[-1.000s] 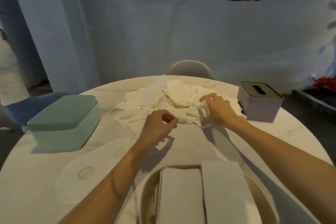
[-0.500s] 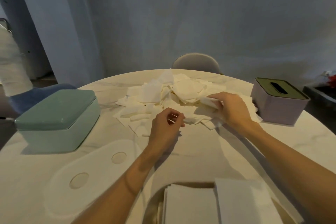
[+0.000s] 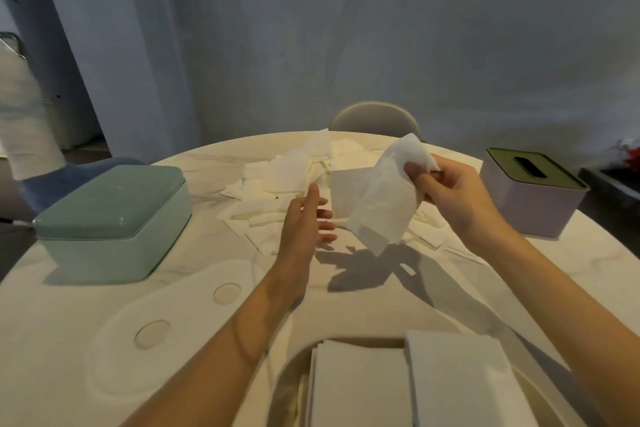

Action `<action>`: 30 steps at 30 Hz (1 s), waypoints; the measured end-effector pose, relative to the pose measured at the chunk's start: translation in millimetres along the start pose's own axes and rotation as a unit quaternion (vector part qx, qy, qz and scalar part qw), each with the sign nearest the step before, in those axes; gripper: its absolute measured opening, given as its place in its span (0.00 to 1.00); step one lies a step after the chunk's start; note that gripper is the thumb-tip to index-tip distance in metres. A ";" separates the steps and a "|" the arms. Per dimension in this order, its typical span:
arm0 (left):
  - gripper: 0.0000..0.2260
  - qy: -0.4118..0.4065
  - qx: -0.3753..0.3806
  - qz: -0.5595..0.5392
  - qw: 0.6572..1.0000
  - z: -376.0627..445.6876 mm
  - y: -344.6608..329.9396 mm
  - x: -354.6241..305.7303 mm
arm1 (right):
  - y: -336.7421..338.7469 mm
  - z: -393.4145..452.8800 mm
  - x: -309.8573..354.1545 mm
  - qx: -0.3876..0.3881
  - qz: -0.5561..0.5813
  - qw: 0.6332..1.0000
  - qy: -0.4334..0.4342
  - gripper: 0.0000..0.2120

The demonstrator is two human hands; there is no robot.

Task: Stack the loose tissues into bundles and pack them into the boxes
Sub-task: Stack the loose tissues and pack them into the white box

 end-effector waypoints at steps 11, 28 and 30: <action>0.27 0.235 0.368 -0.177 0.882 -19.2 -15.1 11.3 | -8.5 -18.1 -2.7 0.207 -0.071 0.975 -0.039 0.20; 0.22 0.185 0.299 -0.185 0.918 -23.3 -11.4 10.8 | -14.3 -19.9 -20.8 0.181 -0.185 0.963 -0.069 0.17; 0.23 0.187 0.286 -0.188 0.921 -19.7 -9.2 13.0 | -10.3 -18.9 -23.4 0.182 -0.182 0.963 -0.079 0.13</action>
Point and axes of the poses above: each hand's wrist, its own z-axis towards the middle knuckle, its own y-axis out of the back of the hand, x = y × z, the point moved 2 cm from there along z, towards the middle knuckle, and after that the axes turned 4 degrees about y, right-handed, at the moved point
